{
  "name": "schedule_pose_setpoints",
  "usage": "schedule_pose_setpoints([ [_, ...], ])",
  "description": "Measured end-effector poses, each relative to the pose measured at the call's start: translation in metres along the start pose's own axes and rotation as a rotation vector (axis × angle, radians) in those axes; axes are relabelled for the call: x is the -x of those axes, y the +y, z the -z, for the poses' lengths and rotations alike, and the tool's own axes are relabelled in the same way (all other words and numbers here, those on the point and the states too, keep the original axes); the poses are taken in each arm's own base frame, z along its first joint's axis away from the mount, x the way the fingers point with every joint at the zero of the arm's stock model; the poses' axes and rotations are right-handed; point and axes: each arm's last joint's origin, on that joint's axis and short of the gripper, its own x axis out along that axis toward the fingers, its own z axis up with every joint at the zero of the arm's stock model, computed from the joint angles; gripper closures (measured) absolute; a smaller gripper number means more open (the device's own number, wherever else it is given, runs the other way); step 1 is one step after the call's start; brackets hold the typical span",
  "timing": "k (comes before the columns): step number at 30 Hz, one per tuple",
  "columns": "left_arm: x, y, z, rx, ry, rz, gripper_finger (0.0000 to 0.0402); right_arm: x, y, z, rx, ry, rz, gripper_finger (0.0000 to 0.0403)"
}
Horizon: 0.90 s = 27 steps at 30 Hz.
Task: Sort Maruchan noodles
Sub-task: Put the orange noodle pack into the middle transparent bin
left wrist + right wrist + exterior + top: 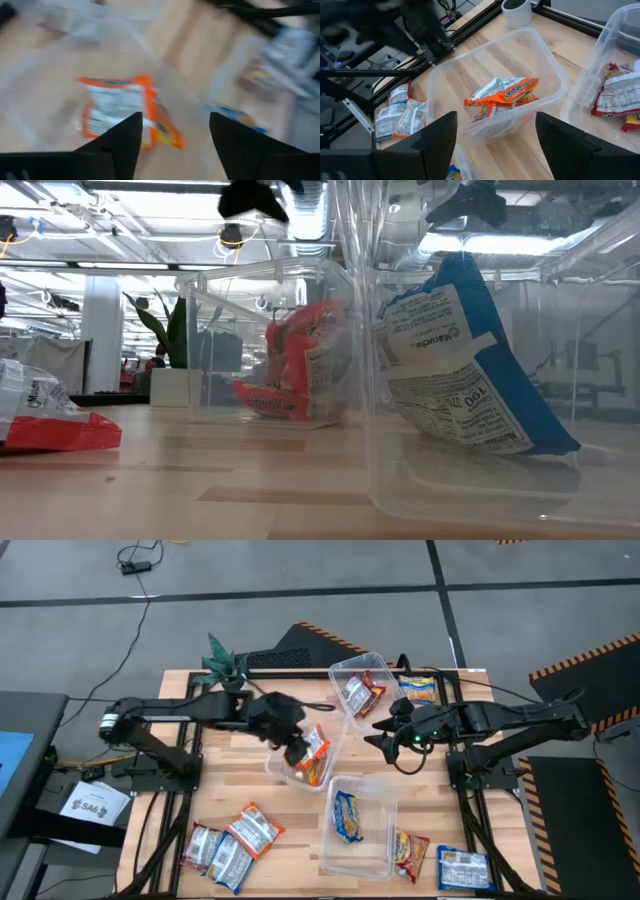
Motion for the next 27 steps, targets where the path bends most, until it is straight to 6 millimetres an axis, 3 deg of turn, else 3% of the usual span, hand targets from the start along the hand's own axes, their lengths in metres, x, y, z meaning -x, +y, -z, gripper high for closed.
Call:
schedule_pose_setpoints([
  [6, 0.057, -0.044, 0.034, 0.006, -0.012, 0.161, 0.0169, 0.000, 0.000, 0.002, 0.007, 0.020, -0.006, 0.0112],
  [12, 0.080, -0.082, 0.104, 0.103, 0.139, 0.027, 0.0168, 0.000, 0.000, 0.003, 0.010, 0.035, -0.001, 0.0112],
  [15, 0.072, -0.096, 0.140, 0.195, 0.250, -0.100, 0.0168, 0.000, 0.000, 0.003, 0.010, 0.036, -0.003, 0.0112],
  [19, 0.048, -0.110, 0.171, 0.332, 0.388, -0.271, 0.0168, 0.000, 0.000, 0.003, 0.010, 0.036, -0.003, 0.0112],
  [27, -0.016, -0.128, 0.206, 0.288, 0.581, -0.410, 0.0168, 0.000, -0.001, 0.003, 0.010, 0.035, -0.002, 0.0112],
])
